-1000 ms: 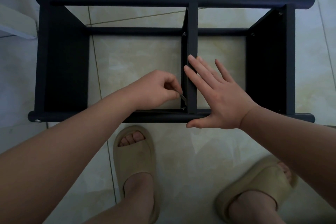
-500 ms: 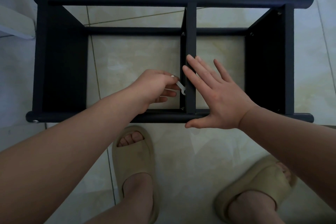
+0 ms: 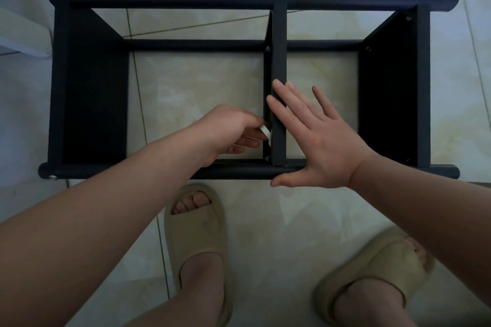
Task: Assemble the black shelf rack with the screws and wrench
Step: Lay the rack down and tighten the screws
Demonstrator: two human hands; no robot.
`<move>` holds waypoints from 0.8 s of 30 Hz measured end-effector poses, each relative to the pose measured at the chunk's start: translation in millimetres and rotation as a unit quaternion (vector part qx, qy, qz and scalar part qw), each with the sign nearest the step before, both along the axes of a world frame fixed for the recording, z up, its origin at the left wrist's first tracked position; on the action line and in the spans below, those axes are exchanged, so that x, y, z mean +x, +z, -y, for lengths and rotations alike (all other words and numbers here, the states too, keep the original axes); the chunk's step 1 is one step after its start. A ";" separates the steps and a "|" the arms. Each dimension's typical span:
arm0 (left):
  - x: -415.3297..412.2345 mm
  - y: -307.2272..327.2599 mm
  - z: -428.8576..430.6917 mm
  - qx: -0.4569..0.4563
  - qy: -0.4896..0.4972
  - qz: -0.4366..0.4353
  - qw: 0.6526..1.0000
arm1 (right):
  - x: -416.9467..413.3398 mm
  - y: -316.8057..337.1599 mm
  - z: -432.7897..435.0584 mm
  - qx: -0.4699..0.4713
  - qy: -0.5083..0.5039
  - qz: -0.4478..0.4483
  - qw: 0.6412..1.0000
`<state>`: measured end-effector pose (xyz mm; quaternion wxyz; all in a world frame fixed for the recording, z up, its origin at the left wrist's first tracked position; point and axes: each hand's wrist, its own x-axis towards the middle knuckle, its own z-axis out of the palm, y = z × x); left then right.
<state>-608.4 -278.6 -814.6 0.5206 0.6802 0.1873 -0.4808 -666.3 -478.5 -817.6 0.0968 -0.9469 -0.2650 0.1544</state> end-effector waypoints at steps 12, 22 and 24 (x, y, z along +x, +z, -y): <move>-1.3 2.2 4.0 -0.018 0.012 -0.023 1.000 | 0.5 0.4 0.4 0.002 -0.001 0.001 1.000; -1.5 2.8 -1.1 -0.035 -0.031 -0.031 0.998 | 0.2 -1.3 0.7 0.002 -0.001 0.007 1.000; -0.6 1.7 -3.2 -0.044 -0.038 -0.032 0.998 | 0.1 -1.4 0.6 0.003 -0.001 0.009 1.000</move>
